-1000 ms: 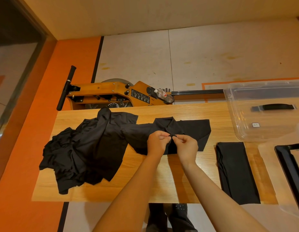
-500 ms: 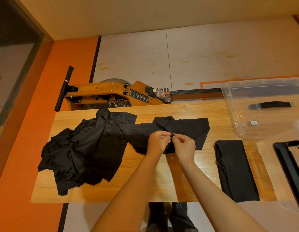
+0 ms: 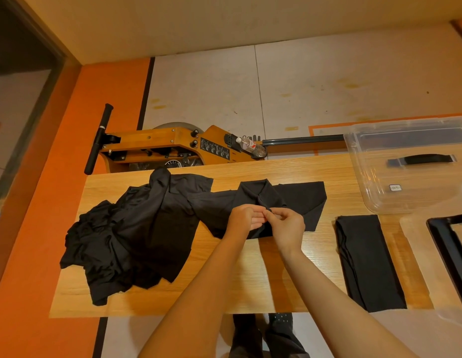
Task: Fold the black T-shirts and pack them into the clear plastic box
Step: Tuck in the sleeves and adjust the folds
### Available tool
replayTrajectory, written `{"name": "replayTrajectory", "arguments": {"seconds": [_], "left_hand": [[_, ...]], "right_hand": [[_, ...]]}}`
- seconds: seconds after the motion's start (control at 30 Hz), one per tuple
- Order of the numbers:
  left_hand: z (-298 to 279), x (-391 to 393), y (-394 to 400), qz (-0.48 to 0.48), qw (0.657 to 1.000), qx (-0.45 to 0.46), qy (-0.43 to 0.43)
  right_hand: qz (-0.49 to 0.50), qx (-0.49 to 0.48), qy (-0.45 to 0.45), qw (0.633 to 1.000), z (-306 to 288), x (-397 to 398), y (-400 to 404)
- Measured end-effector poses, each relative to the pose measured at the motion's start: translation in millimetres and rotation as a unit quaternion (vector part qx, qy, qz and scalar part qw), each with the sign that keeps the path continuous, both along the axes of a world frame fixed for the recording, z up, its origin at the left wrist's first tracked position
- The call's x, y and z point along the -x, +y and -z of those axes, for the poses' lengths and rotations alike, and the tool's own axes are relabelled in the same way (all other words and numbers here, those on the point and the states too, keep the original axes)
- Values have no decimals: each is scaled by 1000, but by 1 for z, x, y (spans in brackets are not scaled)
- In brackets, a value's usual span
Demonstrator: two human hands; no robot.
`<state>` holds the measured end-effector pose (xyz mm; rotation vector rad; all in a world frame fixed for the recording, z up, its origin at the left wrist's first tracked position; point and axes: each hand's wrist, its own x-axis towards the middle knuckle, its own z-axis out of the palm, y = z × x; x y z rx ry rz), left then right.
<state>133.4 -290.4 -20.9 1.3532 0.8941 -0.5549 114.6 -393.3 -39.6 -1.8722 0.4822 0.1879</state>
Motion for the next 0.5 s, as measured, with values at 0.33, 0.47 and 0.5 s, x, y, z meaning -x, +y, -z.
{"name": "replayTrajectory", "arguments": {"seconds": [0.33,0.47,0.5], "left_hand": [[9,-7,7,30,998,-47,-9],[22,-21,31,70,980,-171,-74],[25,-27,38,79,975,-194,-79]], "right_hand": [[4,30,5,1000,4,-1,1],[6,29,2,1000,2,-1,-3],[8,27,0,1000,1,-1,-3]]}}
